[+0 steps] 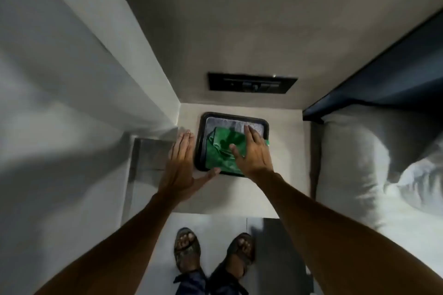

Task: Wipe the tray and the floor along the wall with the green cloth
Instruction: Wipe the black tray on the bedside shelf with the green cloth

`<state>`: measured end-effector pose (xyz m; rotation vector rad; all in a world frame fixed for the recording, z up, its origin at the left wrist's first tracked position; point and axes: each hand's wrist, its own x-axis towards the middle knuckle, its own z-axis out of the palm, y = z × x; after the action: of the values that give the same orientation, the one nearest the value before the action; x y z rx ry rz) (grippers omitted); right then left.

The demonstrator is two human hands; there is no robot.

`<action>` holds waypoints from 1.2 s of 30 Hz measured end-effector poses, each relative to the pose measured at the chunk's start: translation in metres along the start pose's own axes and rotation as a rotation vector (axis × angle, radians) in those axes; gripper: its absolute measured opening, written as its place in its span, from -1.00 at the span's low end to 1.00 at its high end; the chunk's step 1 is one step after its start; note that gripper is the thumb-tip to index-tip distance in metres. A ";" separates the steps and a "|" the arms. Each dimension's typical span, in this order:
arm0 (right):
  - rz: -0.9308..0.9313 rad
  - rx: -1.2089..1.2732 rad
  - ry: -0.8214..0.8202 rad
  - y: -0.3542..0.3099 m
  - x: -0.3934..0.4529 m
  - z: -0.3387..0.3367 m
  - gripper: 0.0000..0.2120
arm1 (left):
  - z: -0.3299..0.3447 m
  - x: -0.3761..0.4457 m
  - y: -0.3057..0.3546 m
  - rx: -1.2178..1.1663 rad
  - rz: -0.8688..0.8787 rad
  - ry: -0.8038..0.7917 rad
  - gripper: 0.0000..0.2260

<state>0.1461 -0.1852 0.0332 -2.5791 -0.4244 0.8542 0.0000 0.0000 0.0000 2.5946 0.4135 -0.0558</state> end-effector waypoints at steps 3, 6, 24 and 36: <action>-0.014 -0.064 -0.010 0.017 0.023 0.023 -0.22 | 0.030 -0.001 -0.029 0.049 0.001 0.012 0.20; -0.045 -0.105 -0.004 0.028 0.035 0.034 -0.27 | 0.050 0.000 -0.045 0.098 0.017 0.012 0.22; -0.192 -0.295 -0.211 0.020 0.056 0.016 -0.42 | 0.101 -0.006 -0.072 0.156 0.057 0.077 0.32; -0.181 -0.011 -0.286 0.012 0.035 -0.004 -0.65 | 0.072 -0.026 -0.075 0.029 0.087 -0.025 0.20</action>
<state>0.1773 -0.1829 0.0136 -2.3879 -0.7330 1.1584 -0.0449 0.0192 -0.0950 2.6349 0.2922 -0.0647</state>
